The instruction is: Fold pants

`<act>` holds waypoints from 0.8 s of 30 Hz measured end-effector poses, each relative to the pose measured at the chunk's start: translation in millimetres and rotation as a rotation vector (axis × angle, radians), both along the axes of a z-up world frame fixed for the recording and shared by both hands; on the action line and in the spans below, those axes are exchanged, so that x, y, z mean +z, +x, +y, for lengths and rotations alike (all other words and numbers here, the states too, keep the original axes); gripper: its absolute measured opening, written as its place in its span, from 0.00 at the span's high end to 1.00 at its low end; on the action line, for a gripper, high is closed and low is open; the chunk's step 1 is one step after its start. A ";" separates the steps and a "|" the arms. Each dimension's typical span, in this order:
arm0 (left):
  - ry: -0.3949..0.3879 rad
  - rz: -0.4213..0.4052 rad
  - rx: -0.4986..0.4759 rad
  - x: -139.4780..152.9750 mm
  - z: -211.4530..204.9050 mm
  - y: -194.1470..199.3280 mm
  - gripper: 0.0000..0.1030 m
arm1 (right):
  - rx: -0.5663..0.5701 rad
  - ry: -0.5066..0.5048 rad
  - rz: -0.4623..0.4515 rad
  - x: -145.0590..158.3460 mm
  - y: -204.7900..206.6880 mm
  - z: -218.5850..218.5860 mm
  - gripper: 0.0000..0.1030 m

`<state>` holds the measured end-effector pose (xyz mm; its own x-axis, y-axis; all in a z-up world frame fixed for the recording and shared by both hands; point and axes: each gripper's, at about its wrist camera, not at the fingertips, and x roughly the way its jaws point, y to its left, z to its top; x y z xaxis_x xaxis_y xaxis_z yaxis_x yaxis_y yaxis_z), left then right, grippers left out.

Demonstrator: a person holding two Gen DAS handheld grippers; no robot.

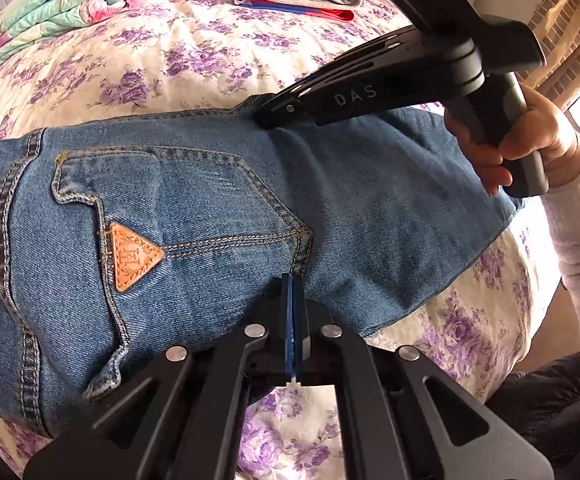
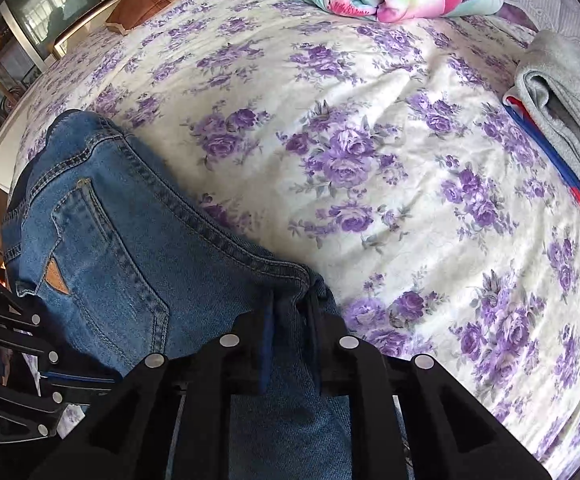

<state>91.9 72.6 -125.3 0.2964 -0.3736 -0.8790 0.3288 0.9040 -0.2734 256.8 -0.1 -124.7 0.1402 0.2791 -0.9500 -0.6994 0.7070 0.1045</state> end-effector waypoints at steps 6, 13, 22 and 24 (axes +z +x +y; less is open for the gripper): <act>0.011 -0.021 -0.002 32.3 -1.1 5.3 0.99 | -0.131 0.024 -0.029 30.2 -1.4 -25.1 0.32; -0.115 0.034 0.003 42.6 -35.4 80.4 0.94 | -0.415 0.051 -0.259 104.8 -43.0 -122.2 0.25; -0.137 0.148 0.003 -9.4 -54.1 120.4 0.97 | -0.481 0.182 -0.206 85.6 -157.6 -147.5 0.45; -0.133 0.130 0.004 -9.2 -55.2 116.7 0.97 | -0.457 0.197 -0.218 81.4 -163.1 -127.5 0.46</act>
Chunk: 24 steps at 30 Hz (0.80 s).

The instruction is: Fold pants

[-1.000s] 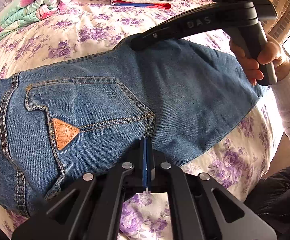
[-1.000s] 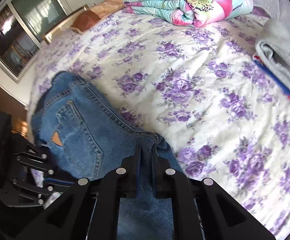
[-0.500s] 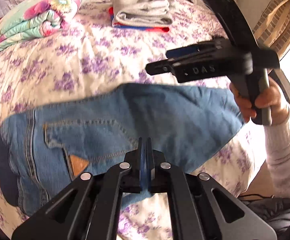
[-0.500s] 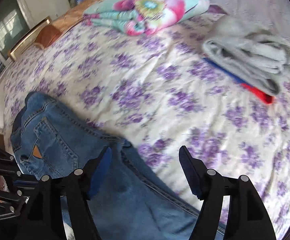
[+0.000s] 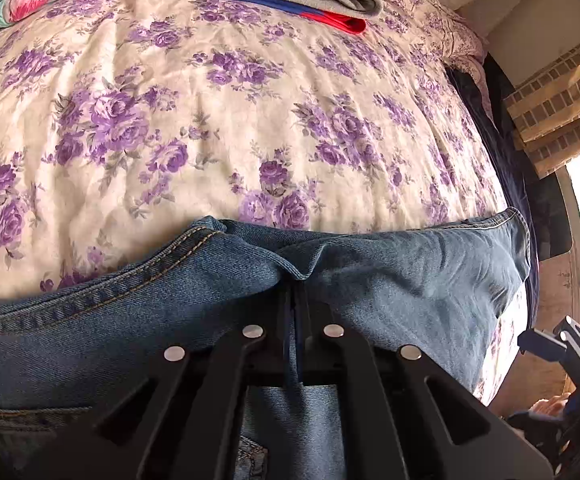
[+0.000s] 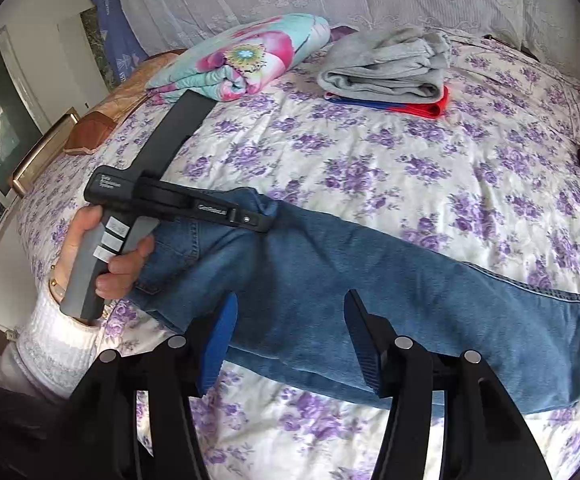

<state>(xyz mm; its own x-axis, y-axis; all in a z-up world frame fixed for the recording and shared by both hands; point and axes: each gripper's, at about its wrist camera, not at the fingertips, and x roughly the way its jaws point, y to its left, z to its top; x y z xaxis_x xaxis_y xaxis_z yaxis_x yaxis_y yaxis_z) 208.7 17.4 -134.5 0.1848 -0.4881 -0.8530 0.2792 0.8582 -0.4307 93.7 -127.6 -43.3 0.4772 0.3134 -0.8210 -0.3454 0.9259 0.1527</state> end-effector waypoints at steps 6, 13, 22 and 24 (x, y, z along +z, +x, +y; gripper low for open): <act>0.051 -0.084 -0.033 2.3 -6.7 -12.0 0.97 | -0.034 -0.084 0.162 -75.5 12.7 49.9 0.45; 0.056 -0.120 -0.057 3.5 -7.8 -11.9 0.97 | -0.112 0.044 0.141 -56.7 -2.9 30.9 0.41; 0.025 -0.156 -0.040 22.4 -9.7 -33.7 0.98 | -0.789 0.240 0.039 -25.8 -82.1 -189.2 0.18; -0.017 -0.171 -0.097 36.6 -23.9 -49.6 0.98 | -0.849 0.354 0.069 -40.6 -86.9 -227.9 0.18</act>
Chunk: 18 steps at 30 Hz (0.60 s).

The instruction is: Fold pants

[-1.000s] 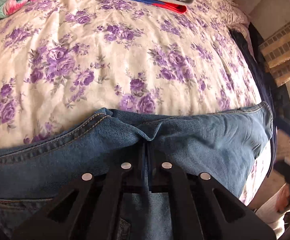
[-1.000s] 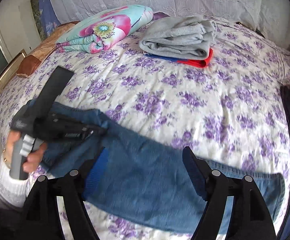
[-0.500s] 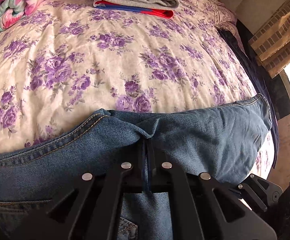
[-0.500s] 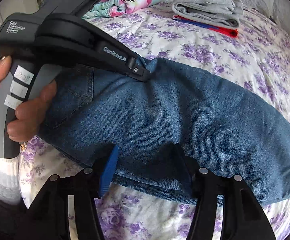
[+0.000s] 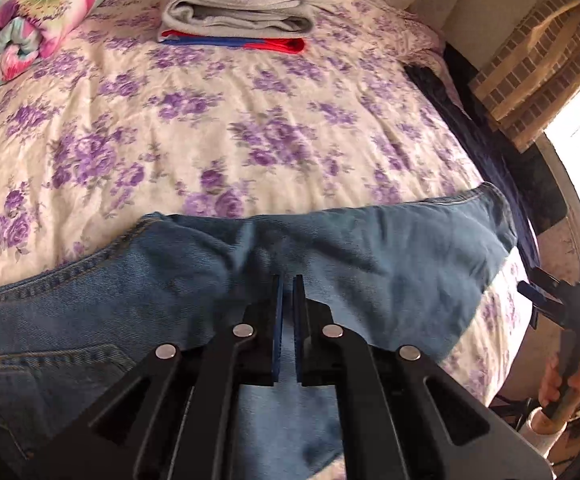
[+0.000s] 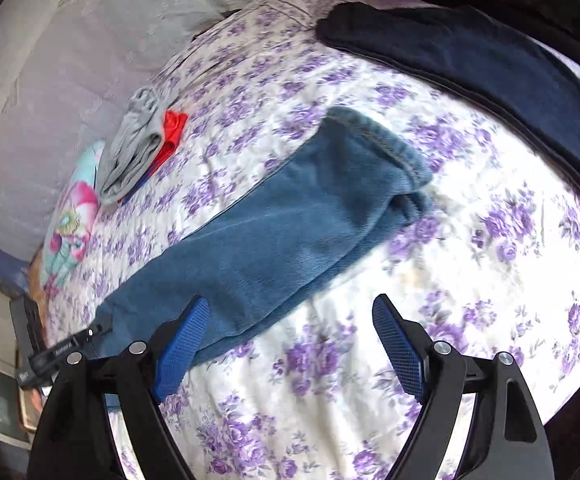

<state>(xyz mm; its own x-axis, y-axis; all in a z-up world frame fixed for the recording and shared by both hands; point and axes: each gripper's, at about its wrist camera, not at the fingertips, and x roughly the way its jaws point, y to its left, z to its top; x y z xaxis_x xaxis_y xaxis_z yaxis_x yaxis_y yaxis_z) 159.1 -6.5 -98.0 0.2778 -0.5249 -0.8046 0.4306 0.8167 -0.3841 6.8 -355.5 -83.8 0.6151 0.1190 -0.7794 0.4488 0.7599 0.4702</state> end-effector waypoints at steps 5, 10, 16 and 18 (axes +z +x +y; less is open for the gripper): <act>0.007 0.031 -0.153 2.5 -54.3 -39.6 0.98 | -0.028 0.212 -0.030 -34.9 11.3 -44.0 0.18; 0.036 0.100 -0.156 -30.0 -68.2 -55.7 0.98 | 0.015 0.286 -0.111 -57.0 45.4 -60.5 0.17; 0.073 0.131 -0.091 -19.7 -60.9 -59.5 0.97 | 0.075 0.124 -0.115 -51.8 66.7 -62.1 0.79; 0.081 0.088 -0.103 -4.1 -70.6 -61.9 0.98 | 0.081 0.103 -0.108 -54.0 66.0 -61.7 0.79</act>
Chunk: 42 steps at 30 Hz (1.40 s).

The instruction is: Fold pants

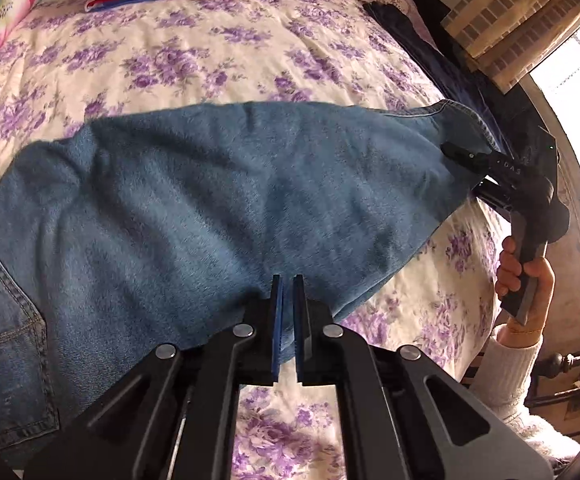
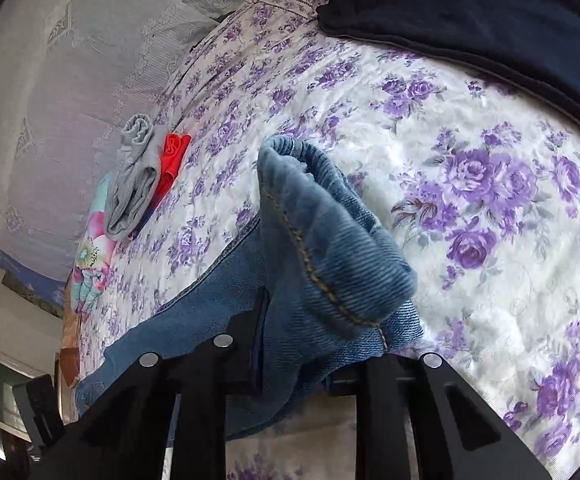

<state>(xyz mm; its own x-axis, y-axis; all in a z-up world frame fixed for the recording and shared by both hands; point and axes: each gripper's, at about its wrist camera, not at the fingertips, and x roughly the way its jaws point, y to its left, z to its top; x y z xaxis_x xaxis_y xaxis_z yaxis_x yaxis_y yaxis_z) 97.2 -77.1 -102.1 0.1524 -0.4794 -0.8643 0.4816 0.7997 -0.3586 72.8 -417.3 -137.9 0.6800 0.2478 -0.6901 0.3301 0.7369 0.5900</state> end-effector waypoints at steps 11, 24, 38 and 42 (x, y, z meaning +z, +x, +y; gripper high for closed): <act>-0.080 0.048 -0.070 7.8 -141.4 44.4 0.98 | 0.016 -0.117 -0.054 -3.4 -4.2 5.7 0.75; -0.016 0.013 -0.026 -26.9 -161.7 44.3 0.99 | 0.020 -0.089 -0.070 -7.6 -4.6 4.2 0.75; -0.125 -0.084 0.030 23.6 -54.2 18.8 0.99 | 0.037 -0.339 -0.083 74.6 -1.2 59.2 0.75; -0.129 -0.152 0.286 41.6 68.2 13.7 0.99 | 0.177 -0.464 -0.176 127.2 -5.4 125.3 0.75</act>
